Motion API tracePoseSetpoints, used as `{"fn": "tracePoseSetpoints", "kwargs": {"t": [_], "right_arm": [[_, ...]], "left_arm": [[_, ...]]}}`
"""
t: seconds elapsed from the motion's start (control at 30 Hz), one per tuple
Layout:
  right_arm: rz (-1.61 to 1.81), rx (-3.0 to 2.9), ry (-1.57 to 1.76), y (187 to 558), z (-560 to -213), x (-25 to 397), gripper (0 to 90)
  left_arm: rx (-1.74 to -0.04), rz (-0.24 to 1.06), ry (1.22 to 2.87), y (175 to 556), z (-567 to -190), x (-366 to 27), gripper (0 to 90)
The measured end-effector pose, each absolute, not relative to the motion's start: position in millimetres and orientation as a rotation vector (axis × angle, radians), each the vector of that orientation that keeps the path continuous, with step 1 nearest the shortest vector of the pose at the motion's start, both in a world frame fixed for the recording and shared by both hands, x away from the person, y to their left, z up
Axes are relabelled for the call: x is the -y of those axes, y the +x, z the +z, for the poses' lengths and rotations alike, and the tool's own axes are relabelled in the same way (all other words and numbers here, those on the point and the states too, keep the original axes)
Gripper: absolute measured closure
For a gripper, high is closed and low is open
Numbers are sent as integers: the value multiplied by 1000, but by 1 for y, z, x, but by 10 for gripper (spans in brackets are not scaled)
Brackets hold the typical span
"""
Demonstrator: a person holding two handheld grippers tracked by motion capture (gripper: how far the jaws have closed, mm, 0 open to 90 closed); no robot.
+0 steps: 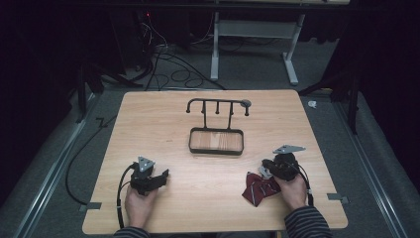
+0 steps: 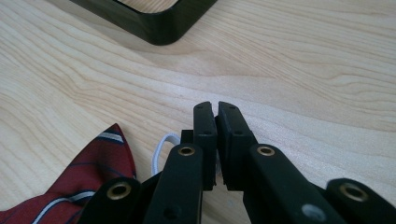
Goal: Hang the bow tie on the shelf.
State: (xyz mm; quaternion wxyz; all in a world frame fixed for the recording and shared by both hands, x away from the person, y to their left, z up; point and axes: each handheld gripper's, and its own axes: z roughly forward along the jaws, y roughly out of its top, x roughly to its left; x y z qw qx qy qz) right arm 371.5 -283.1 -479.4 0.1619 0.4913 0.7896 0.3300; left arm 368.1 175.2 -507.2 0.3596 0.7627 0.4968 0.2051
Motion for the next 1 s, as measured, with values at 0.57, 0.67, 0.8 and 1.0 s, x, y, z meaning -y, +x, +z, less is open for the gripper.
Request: {"fn": "tracePoseSetpoints", "kwargs": {"t": [0.57,0.67,0.8,1.0], "right_arm": [[1097,-2256,1275,360,-438,272,882],[1119,-2264,1251,359,-431,270,882],[1152,-2267,1219,357,-421,267,882],[1194,-2272,1180,355,-407,263,882]], "left_arm": [[-1281,529,1966,368,-507,-175,345],[-1281,527,1966,368,-507,-175,346],[-1282,527,1964,368,-507,-175,346],[-1282,527,1964,368,-507,-175,346]]}}
